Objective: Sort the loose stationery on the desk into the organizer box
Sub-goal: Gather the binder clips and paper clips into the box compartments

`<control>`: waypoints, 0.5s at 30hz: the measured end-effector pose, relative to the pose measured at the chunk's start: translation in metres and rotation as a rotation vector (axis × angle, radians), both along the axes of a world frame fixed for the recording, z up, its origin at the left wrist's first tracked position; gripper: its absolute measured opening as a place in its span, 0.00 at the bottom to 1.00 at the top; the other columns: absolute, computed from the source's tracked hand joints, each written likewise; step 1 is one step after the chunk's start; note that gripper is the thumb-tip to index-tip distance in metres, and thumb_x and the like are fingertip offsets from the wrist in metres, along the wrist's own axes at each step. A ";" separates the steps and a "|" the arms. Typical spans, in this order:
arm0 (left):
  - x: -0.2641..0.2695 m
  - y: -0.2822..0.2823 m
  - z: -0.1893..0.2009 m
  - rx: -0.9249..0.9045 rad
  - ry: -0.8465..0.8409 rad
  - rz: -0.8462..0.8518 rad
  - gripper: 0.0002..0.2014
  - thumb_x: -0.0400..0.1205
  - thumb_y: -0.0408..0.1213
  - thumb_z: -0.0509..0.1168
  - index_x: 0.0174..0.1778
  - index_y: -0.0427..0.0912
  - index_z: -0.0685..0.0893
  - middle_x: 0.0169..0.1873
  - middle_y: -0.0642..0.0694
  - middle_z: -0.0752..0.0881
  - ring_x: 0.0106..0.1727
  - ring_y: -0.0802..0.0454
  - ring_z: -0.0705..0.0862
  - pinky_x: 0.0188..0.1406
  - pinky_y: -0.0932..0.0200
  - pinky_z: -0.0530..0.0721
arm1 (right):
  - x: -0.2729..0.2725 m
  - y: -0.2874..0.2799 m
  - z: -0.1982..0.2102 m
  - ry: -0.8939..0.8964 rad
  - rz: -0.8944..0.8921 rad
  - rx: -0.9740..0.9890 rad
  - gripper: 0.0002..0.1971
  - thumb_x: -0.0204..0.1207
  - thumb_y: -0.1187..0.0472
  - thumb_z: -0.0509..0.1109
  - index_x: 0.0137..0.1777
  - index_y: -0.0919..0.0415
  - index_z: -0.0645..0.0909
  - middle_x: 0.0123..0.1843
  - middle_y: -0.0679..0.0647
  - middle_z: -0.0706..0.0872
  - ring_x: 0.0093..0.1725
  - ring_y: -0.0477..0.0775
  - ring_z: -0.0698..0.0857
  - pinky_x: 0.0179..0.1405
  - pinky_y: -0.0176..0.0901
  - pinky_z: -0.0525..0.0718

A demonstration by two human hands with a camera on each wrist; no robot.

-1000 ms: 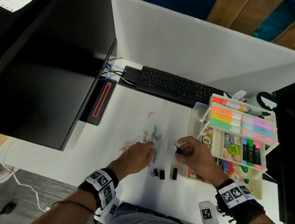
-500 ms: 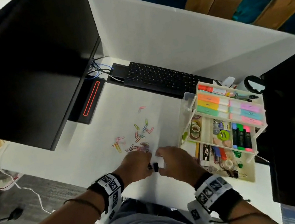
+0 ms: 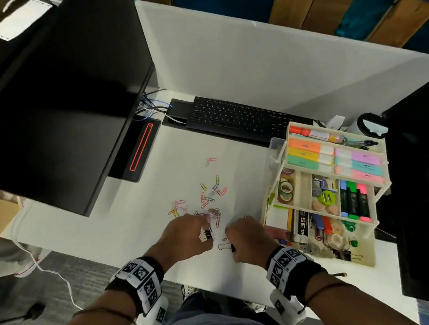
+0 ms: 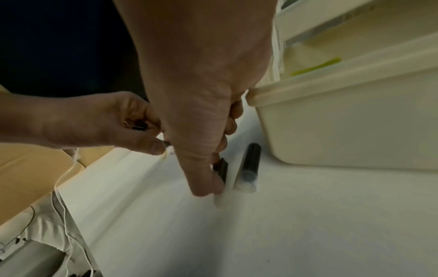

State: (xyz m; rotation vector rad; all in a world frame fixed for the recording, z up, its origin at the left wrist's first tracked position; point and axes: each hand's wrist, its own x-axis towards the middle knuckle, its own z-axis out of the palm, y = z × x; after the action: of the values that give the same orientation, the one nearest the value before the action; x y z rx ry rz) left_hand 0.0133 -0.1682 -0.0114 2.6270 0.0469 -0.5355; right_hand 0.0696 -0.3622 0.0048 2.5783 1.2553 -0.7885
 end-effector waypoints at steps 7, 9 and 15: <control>0.013 -0.031 0.028 -0.262 -0.019 0.073 0.10 0.76 0.57 0.73 0.46 0.59 0.83 0.28 0.57 0.81 0.30 0.61 0.81 0.32 0.62 0.78 | 0.004 -0.045 0.056 0.090 -0.343 0.342 0.12 0.64 0.46 0.72 0.42 0.52 0.80 0.40 0.48 0.86 0.43 0.55 0.86 0.42 0.46 0.77; 0.021 -0.055 0.037 -0.331 -0.029 0.040 0.11 0.77 0.57 0.74 0.47 0.58 0.83 0.26 0.54 0.81 0.29 0.59 0.81 0.33 0.58 0.81 | 0.008 -0.088 0.071 0.105 -0.530 0.326 0.14 0.62 0.42 0.74 0.40 0.47 0.77 0.38 0.45 0.85 0.42 0.52 0.86 0.38 0.44 0.75; 0.050 -0.160 0.057 -0.361 -0.015 -0.153 0.14 0.79 0.54 0.75 0.55 0.52 0.85 0.29 0.61 0.79 0.32 0.64 0.79 0.32 0.64 0.74 | 0.011 -0.218 0.076 0.145 -1.103 0.229 0.32 0.48 0.29 0.78 0.46 0.52 0.86 0.36 0.47 0.89 0.35 0.47 0.88 0.34 0.43 0.86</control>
State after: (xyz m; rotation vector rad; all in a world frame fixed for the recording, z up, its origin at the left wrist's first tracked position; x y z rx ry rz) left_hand 0.0634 -0.3284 0.0461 2.2911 -0.2356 -0.5206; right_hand 0.0805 -0.5807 0.0813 3.3700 -0.2240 -1.0060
